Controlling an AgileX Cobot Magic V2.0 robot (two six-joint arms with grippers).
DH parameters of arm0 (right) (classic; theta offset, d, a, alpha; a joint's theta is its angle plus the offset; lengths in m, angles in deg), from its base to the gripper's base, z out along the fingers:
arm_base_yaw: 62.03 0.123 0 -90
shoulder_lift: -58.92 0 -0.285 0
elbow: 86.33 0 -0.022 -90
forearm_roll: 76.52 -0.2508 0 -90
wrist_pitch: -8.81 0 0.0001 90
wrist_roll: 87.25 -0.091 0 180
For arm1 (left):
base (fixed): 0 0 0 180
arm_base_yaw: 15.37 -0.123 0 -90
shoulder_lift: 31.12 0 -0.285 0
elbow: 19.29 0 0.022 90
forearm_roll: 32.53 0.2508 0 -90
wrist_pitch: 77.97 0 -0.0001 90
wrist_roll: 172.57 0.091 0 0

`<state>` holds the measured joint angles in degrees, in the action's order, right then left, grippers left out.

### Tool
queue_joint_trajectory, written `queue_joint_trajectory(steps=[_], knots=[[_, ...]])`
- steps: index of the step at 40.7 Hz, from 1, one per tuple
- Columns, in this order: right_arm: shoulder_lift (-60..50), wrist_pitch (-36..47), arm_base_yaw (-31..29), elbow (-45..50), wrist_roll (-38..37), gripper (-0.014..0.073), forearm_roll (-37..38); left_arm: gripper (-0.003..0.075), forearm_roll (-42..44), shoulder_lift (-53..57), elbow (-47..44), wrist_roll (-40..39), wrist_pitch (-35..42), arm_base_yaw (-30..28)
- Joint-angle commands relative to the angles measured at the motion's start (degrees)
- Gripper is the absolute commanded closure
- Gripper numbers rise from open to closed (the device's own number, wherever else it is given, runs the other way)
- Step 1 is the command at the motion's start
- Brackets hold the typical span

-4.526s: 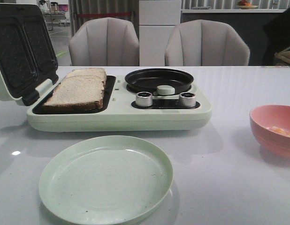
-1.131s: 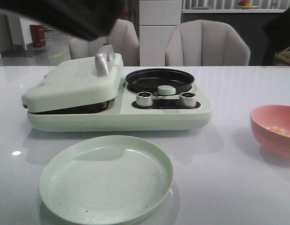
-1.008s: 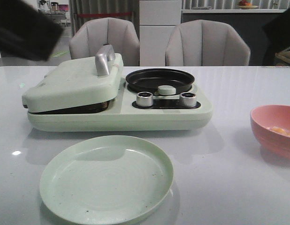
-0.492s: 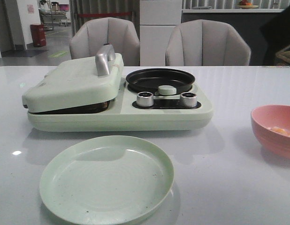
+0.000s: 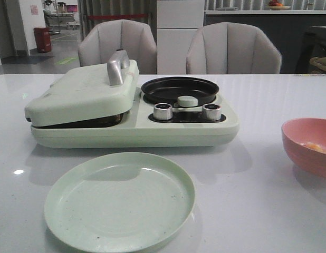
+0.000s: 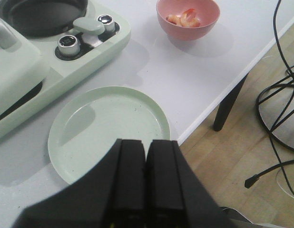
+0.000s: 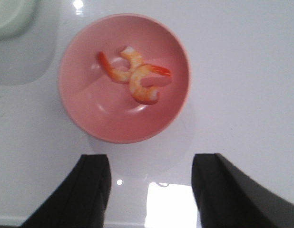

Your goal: Make breakfast with bread and shrimp

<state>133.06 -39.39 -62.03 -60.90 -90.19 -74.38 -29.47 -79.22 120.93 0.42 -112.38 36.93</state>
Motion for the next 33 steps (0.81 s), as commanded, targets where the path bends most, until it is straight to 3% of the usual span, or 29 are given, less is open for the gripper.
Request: queue_joint_trajectory(steps=[1,7,27,33], knots=[[4.24,4.26,-5.59,-3.70,2.94,0.0105,-3.59,0.0619,0.30,0.18,1.66,-0.60,4.37,0.35],[12.22,4.66,-8.86,-7.24,5.44,0.0106,-5.24,0.0619,0.30,0.18,1.66,-0.60,4.37,0.35],[33.19,6.92,-9.05,-16.97,5.44,0.0113,-5.84,0.0619,0.30,0.18,1.66,-0.60,4.37,0.35],[34.58,6.86,-9.05,-17.24,5.44,0.0274,-5.84,0.0619,0.30,0.18,1.66,-0.60,4.37,0.35]])
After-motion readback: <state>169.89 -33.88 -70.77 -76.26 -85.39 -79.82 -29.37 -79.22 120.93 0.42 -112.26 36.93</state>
